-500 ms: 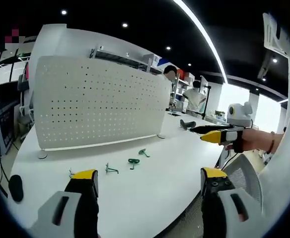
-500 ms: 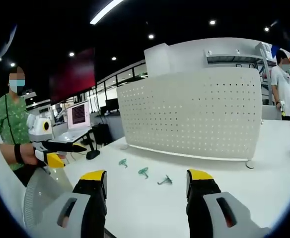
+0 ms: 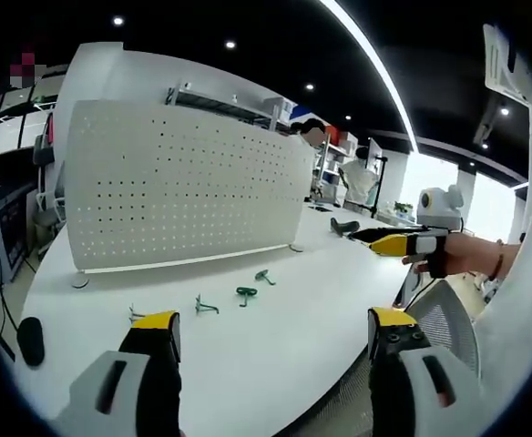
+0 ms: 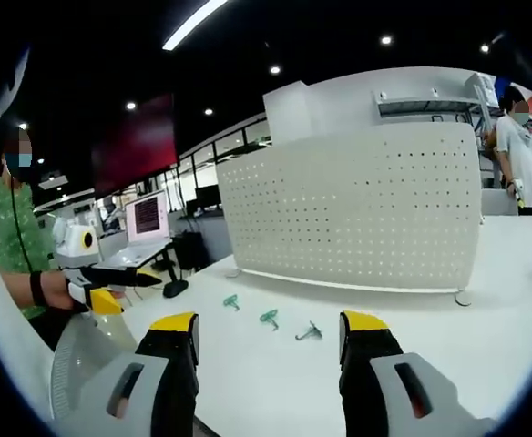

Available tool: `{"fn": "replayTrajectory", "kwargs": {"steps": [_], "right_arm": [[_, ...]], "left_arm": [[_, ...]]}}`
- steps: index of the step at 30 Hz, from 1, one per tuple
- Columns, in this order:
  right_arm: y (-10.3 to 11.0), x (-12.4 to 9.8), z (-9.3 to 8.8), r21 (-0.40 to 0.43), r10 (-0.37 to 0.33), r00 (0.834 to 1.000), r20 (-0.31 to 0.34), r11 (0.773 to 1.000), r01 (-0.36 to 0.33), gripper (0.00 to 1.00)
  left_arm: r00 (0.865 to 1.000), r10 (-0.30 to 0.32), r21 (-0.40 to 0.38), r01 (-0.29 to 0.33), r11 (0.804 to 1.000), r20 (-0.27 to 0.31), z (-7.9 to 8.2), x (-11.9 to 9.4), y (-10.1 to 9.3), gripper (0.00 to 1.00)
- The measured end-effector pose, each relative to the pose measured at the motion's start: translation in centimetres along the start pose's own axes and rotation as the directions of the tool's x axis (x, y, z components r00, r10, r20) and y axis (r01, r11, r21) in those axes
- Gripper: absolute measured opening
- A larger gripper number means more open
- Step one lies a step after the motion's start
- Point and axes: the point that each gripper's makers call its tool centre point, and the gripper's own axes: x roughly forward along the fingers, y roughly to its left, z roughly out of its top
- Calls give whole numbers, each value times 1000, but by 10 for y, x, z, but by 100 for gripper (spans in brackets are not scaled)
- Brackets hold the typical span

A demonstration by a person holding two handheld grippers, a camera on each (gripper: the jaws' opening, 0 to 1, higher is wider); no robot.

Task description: Insert the hook assembly into the mounting plate slot until the hook locks in place.

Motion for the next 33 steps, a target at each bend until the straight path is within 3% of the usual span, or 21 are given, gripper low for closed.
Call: {"fn": "replayTrajectory", "kwargs": {"steps": [18, 33], "right_arm": [[14, 2, -5, -19, 15, 1000, -24, 1000, -15, 62], [13, 2, -2, -30, 10, 1000, -26, 999, -11, 61]], "left_arm": [[1000, 5, -8, -5, 1000, 11, -2, -8, 1, 86], [1000, 6, -8, -6, 1000, 16, -1, -4, 5, 85]]}}
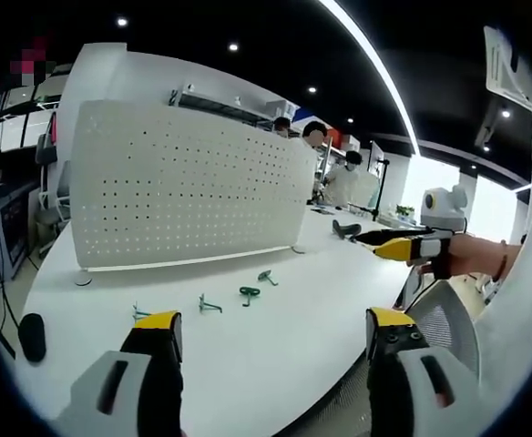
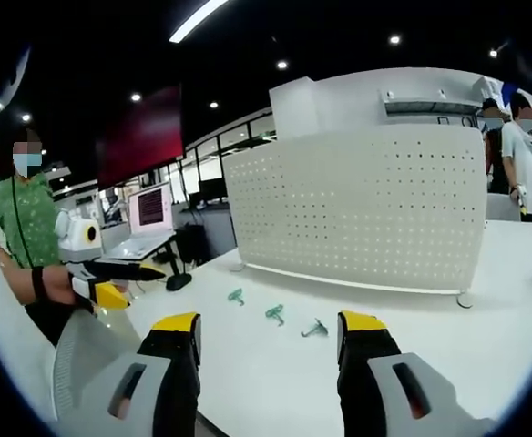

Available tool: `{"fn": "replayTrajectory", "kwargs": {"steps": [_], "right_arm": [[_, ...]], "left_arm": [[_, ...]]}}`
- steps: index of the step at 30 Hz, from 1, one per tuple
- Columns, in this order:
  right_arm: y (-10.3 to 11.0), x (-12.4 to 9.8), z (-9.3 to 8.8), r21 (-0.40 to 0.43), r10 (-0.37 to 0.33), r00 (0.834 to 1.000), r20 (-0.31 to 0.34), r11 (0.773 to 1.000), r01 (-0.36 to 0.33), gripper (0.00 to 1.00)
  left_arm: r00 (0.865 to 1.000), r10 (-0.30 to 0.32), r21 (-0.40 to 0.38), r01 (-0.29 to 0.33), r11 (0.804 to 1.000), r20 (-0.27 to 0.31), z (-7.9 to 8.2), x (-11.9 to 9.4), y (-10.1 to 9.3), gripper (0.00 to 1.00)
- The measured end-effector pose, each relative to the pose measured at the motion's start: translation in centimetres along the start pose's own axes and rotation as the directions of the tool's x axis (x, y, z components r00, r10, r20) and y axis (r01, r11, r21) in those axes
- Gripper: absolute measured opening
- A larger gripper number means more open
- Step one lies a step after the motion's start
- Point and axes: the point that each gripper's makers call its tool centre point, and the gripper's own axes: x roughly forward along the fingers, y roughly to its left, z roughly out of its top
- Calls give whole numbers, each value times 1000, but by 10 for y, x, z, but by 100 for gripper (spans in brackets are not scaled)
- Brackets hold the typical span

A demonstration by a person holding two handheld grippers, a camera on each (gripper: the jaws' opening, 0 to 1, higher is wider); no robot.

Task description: Insert the hook assembly into the mounting plate slot until the hook locks in place.

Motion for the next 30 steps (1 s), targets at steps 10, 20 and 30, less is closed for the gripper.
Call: {"fn": "replayTrajectory", "kwargs": {"steps": [10, 20, 30], "right_arm": [[2, 2, 1, -15, 23, 1000, -19, 1000, -24, 60], [9, 2, -3, -24, 35, 999, -37, 999, -36, 59], [14, 3, -13, -1, 14, 999, -42, 1000, -14, 57]], "left_arm": [[1000, 2, 9, -2, 1000, -9, -1, 4, 2, 84], [1000, -11, 11, 11, 1000, -25, -6, 5, 0, 83], [999, -15, 8, 15, 1000, -49, -8, 16, 6, 79]]}}
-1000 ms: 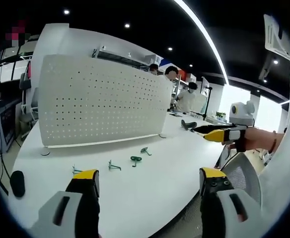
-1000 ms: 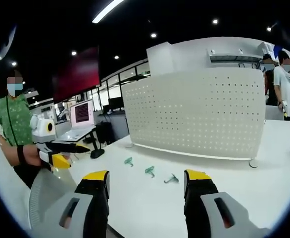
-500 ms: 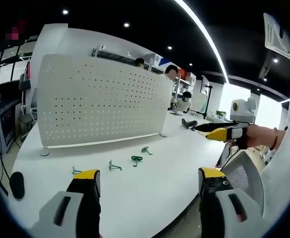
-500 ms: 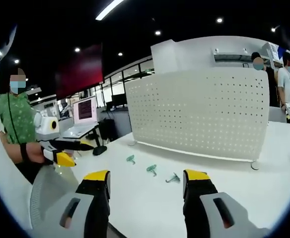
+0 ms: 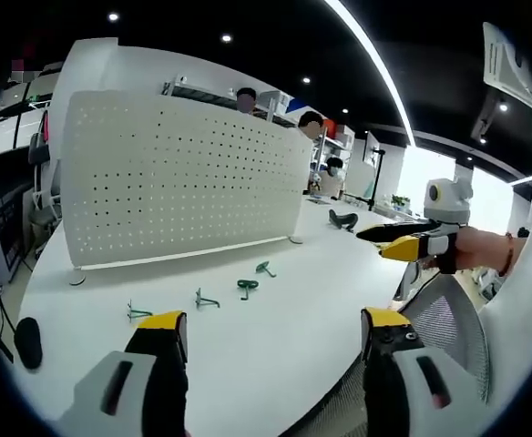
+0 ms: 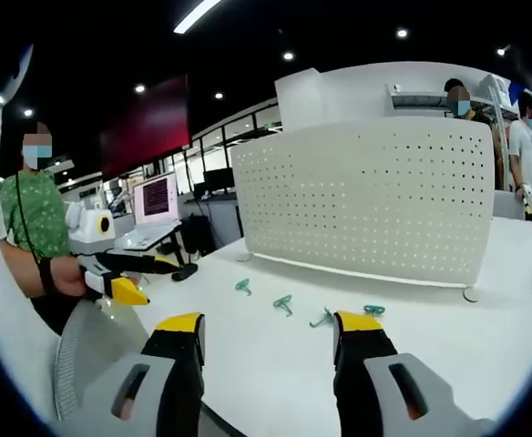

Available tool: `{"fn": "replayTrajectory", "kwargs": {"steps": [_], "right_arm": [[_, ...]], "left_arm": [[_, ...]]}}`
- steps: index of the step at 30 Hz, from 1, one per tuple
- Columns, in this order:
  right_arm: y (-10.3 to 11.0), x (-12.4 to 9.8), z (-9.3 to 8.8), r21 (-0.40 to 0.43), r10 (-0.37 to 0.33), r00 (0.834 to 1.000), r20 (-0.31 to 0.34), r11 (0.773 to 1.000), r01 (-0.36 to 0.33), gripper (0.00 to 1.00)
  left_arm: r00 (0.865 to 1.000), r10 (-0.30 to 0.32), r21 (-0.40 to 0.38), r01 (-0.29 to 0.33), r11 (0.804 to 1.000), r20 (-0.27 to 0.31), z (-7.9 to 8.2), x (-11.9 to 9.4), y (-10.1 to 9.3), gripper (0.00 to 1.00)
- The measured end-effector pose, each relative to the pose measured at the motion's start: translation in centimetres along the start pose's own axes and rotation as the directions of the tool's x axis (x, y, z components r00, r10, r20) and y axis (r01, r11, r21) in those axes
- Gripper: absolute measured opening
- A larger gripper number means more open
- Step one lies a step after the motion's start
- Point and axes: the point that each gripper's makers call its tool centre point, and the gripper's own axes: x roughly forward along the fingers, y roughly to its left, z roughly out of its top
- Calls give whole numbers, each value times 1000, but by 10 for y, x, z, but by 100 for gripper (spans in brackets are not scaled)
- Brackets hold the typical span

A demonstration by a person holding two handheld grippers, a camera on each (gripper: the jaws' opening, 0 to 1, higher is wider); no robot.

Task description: Insert the hook assembly into the mounting plate slot until the hook locks in place.

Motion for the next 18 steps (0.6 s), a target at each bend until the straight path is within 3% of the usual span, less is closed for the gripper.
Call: {"fn": "replayTrajectory", "kwargs": {"steps": [18], "right_arm": [[-6, -5, -5, 30, -43, 999, 9, 999, 42, 55]], "left_arm": [[997, -20, 10, 21, 1000, -75, -11, 23, 7, 72]]}}
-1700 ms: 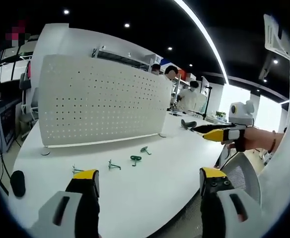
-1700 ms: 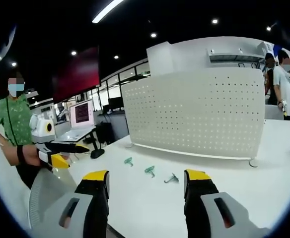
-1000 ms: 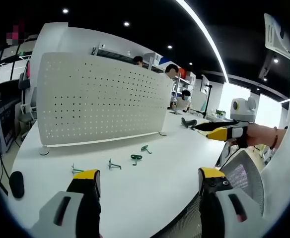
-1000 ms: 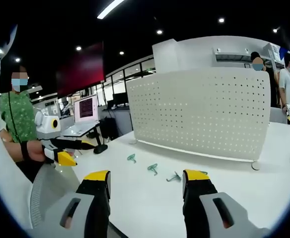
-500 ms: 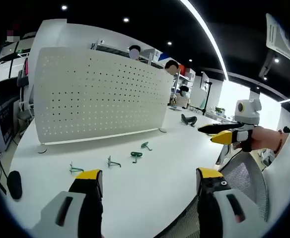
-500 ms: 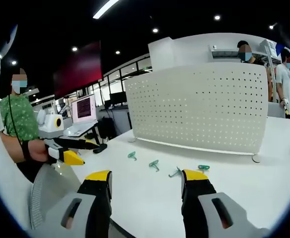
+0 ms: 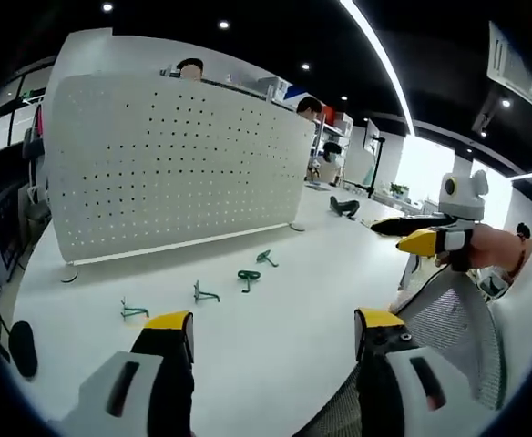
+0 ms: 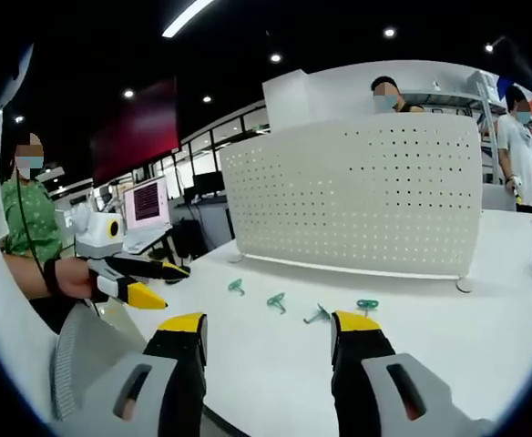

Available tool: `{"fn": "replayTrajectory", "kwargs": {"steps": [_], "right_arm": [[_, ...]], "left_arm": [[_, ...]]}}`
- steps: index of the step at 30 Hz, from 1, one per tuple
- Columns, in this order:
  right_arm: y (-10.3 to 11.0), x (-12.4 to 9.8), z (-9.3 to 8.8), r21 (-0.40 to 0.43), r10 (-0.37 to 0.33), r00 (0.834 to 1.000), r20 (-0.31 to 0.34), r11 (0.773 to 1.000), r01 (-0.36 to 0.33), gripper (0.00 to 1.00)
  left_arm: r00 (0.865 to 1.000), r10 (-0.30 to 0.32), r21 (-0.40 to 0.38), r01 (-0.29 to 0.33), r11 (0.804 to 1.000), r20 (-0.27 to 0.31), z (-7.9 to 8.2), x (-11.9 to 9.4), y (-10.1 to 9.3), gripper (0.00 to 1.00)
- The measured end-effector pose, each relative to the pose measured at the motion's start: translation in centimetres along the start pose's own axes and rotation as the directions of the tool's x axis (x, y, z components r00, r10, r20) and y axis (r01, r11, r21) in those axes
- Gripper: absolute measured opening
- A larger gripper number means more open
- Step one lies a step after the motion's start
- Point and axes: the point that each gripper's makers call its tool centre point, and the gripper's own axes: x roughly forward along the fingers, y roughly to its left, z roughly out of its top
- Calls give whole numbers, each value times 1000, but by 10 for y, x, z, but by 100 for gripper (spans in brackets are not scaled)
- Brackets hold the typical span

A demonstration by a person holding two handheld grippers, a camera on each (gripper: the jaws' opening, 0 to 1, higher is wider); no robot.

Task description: Insert the hook assembly into the mounting plate slot until the hook locks in place.

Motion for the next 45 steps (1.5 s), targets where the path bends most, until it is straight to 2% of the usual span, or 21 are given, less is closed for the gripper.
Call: {"fn": "replayTrajectory", "kwargs": {"steps": [4, 11, 16, 25, 32, 36, 45], "right_arm": [[-1, 1, -3, 5, 0, 1000, -6, 1000, 0, 55], [-4, 1, 1, 38, 1, 1000, 17, 999, -2, 55], [-4, 5, -1, 34, 9, 1000, 3, 999, -9, 55], [-4, 12, -2, 33, 27, 1000, -11, 999, -27, 55], [-6, 13, 0, 31, 30, 999, -12, 999, -29, 54], [-6, 13, -2, 34, 29, 999, -16, 999, -29, 54], [-6, 14, -2, 39, 33, 999, -17, 999, -33, 54]], "left_arm": [[999, -6, -34, 8, 999, 36, 6, 5, 1, 71], [1000, -6, -18, 6, 1000, 0, 1, 16, 3, 70], [1000, -6, -10, 5, 1000, -22, -2, 24, 6, 69], [999, 25, -17, -25, 1000, -34, -3, 35, 25, 69], [997, 39, -45, -42, 998, -59, -8, 44, 35, 64], [996, 49, -34, -52, 998, -73, -11, 49, 39, 60], [996, 55, -43, -59, 997, -76, -13, 58, 45, 54]]}}
